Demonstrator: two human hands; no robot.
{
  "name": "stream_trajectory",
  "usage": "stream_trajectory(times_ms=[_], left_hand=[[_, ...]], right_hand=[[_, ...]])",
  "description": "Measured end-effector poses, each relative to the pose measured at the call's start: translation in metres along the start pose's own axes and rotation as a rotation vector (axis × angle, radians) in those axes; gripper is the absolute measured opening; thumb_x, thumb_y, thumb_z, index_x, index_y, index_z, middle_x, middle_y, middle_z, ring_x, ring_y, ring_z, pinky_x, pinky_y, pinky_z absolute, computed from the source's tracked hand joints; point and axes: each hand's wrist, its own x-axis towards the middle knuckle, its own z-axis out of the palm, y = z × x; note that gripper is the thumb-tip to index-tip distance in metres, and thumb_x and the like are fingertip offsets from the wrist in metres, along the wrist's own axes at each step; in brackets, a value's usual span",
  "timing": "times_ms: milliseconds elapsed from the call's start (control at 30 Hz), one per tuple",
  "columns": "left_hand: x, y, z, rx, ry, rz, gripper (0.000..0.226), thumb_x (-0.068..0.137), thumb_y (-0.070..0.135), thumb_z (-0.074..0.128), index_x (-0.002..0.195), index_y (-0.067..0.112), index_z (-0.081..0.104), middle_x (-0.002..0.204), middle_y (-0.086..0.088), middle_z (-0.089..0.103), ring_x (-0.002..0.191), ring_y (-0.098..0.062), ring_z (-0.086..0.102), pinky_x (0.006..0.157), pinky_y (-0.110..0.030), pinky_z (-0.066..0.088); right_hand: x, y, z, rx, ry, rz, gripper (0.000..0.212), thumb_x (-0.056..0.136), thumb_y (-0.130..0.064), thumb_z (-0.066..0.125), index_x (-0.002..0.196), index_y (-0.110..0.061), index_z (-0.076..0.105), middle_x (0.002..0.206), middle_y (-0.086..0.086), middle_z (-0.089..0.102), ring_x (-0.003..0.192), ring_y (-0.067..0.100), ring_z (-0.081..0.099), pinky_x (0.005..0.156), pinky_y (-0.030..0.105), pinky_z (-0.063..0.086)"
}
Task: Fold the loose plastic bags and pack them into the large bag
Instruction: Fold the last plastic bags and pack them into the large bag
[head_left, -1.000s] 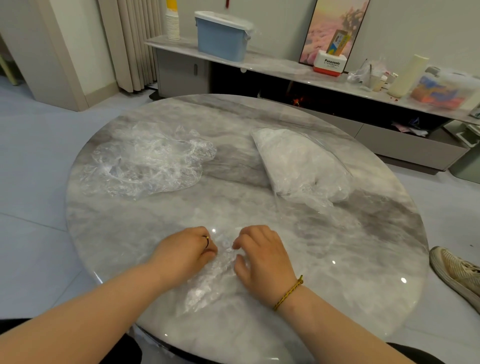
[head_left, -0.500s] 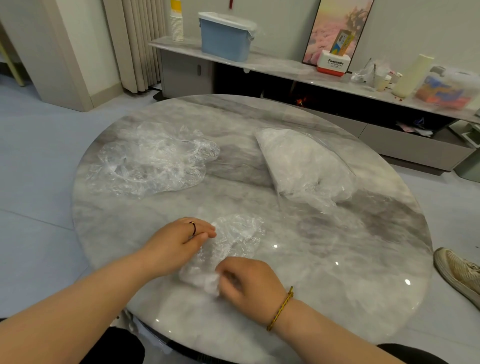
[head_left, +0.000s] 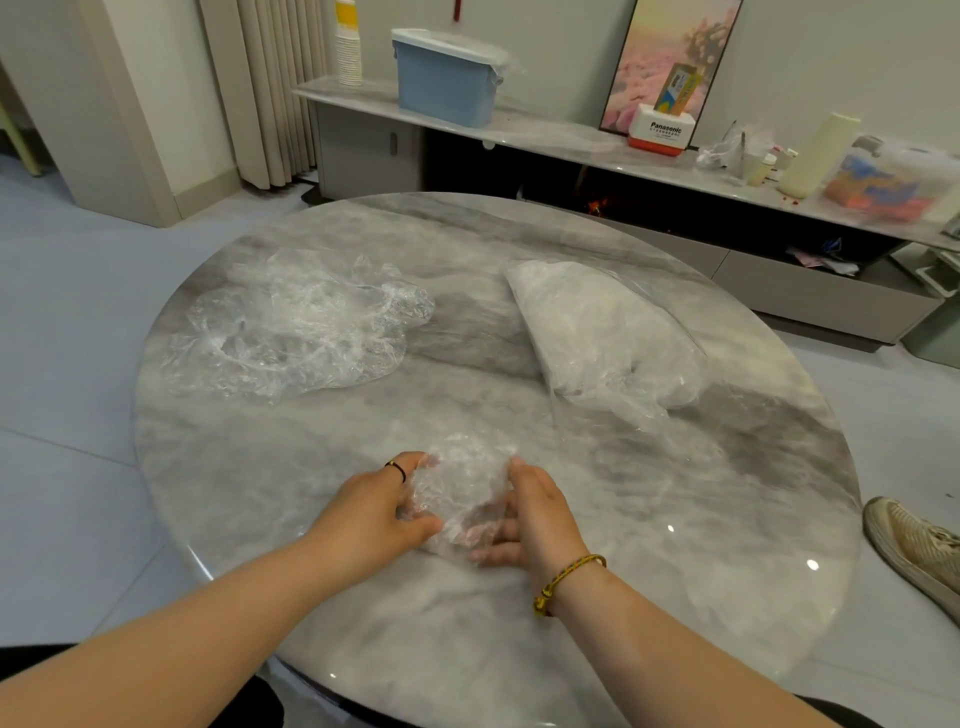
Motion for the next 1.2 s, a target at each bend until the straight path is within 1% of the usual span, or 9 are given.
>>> stream_trajectory(times_ms=[133, 267, 400, 567, 733, 933, 1000, 1100, 1200], left_hand=[[0.005, 0.000, 0.000, 0.178, 0.021, 0.008, 0.072, 0.082, 0.026, 0.064, 0.143, 0.021, 0.025, 0.064, 0.011, 0.042, 0.065, -0.004, 0.043, 0.062, -0.009, 0.034], [0.009, 0.001, 0.003, 0.307, 0.030, 0.051, 0.079, 0.082, 0.033, 0.061, 0.145, 0.025, 0.015, 0.072, 0.016, 0.042, 0.082, -0.009, 0.042, 0.080, -0.013, 0.028], [0.008, 0.000, 0.005, 0.319, 0.035, 0.070, 0.088, 0.082, 0.036, 0.062, 0.147, 0.028, 0.003, 0.105, 0.006, 0.044, 0.106, -0.014, 0.045, 0.099, -0.021, 0.029], [0.007, -0.010, 0.010, 0.471, -0.007, 0.147, 0.067, 0.091, 0.050, 0.023, 0.145, 0.026, -0.008, 0.152, 0.012, -0.010, 0.142, -0.009, 0.006, 0.111, -0.019, -0.001], [0.006, -0.011, 0.014, 0.673, -0.022, 0.261, 0.067, 0.100, 0.035, 0.003, 0.113, 0.016, 0.065, 0.119, 0.003, 0.064, 0.106, -0.012, 0.063, 0.095, -0.025, 0.028], [0.007, -0.021, 0.017, 0.802, -0.157, 0.219, 0.061, 0.097, 0.036, 0.013, 0.103, 0.018, 0.071, 0.110, 0.005, 0.068, 0.105, -0.007, 0.062, 0.092, -0.025, 0.029], [0.006, -0.015, 0.012, 0.822, -0.187, 0.154, 0.067, 0.088, 0.049, 0.014, 0.117, 0.014, 0.063, 0.126, 0.001, 0.059, 0.121, -0.007, 0.042, 0.101, -0.025, 0.024], [0.010, -0.019, 0.015, 0.759, -0.139, 0.182, 0.117, 0.046, 0.071, -0.042, 0.142, 0.016, -0.005, 0.144, 0.007, -0.016, 0.128, -0.009, -0.021, 0.107, -0.023, -0.014], [0.013, -0.016, 0.017, 0.734, -0.172, 0.166, 0.107, 0.050, 0.062, -0.028, 0.146, 0.019, -0.010, 0.152, 0.008, -0.018, 0.130, -0.002, -0.026, 0.102, -0.021, -0.017]], right_hand=[[0.001, -0.002, -0.001, -0.220, 0.135, -0.213, 0.028, 0.092, -0.032, 0.050, 0.116, -0.022, 0.039, 0.097, -0.004, 0.050, 0.064, 0.012, 0.052, 0.050, 0.017, 0.046], [0.009, 0.008, -0.004, -0.740, 0.460, -0.952, 0.041, 0.085, -0.011, 0.041, 0.127, -0.010, 0.042, 0.122, 0.013, 0.052, 0.109, 0.017, 0.043, 0.097, 0.027, 0.040], [0.016, 0.016, 0.000, -0.940, 0.321, -1.218, 0.037, 0.082, -0.013, 0.036, 0.117, -0.014, 0.047, 0.124, 0.015, 0.057, 0.121, 0.023, 0.042, 0.105, 0.030, 0.026], [0.021, 0.018, -0.006, -1.436, -0.040, -0.734, 0.093, 0.065, -0.049, -0.012, 0.147, -0.018, 0.020, 0.156, -0.001, 0.007, 0.145, 0.015, 0.002, 0.112, 0.024, -0.012], [0.024, 0.017, -0.007, -1.486, -0.146, -0.581, 0.088, 0.068, -0.052, -0.013, 0.149, -0.022, 0.005, 0.157, -0.004, -0.005, 0.144, 0.012, -0.009, 0.107, 0.024, -0.017], [0.030, 0.013, 0.001, -1.525, -0.187, -0.499, 0.053, 0.101, -0.029, 0.021, 0.149, -0.019, 0.000, 0.156, -0.003, -0.009, 0.143, 0.012, -0.011, 0.113, 0.028, -0.013], [0.030, 0.013, 0.001, -1.533, -0.196, -0.511, 0.053, 0.101, -0.030, 0.021, 0.149, -0.019, 0.001, 0.156, -0.003, -0.009, 0.143, 0.012, -0.010, 0.113, 0.028, -0.012], [0.032, 0.012, 0.001, -1.519, -0.199, -0.515, 0.052, 0.102, -0.029, 0.021, 0.149, -0.019, 0.001, 0.156, -0.003, -0.008, 0.143, 0.012, -0.010, 0.114, 0.028, -0.012], [0.033, 0.012, 0.001, -1.500, -0.198, -0.516, 0.052, 0.102, -0.029, 0.021, 0.149, -0.019, 0.002, 0.156, -0.003, -0.008, 0.143, 0.012, -0.010, 0.114, 0.028, -0.012]])
